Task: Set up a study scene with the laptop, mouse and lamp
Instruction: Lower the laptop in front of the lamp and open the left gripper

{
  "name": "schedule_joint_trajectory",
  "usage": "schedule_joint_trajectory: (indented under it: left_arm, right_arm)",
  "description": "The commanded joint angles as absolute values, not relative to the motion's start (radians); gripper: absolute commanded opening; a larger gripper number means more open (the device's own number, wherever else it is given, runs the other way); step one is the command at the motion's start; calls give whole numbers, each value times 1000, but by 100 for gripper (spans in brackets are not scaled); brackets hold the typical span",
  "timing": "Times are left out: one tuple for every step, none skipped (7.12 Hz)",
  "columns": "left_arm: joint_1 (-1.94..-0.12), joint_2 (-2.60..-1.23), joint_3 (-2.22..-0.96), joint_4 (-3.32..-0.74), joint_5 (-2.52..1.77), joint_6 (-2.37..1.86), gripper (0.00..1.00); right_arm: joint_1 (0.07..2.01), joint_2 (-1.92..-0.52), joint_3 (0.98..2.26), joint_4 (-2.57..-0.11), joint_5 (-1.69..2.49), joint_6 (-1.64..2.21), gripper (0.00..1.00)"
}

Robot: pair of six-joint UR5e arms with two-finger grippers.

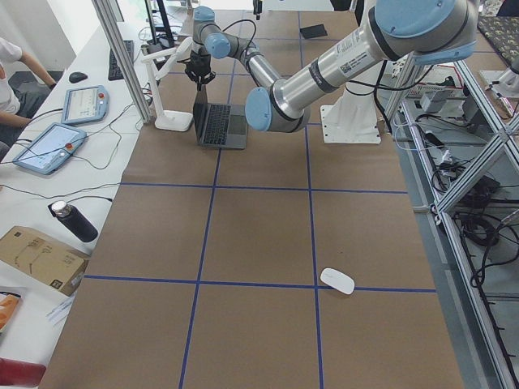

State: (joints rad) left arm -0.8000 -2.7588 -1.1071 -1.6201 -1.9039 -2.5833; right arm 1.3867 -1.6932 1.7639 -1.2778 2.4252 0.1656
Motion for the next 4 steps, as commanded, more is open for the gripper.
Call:
schedule_joint_trajectory:
  left_arm:
    - [-799, -2758, -1115, -1621, -1904, -2539, 100]
    - [-799, -2751, -1156, -1614, -1910, -2511, 100]
    - [-799, -2744, -1189, -1606, -1913, -2508, 100]
    - [-798, -2715, -1253, -1582, -1922, -2508, 100]
  right_arm:
    - [1385, -1692, 1756, -1278, 2425, 166, 99]
    - [1387, -1692, 1755, -1278, 2425, 166, 99]
    - [1385, -1692, 1755, -1278, 2425, 166, 99]
    - [1385, -1689, 1747, -1276, 2425, 164, 99]
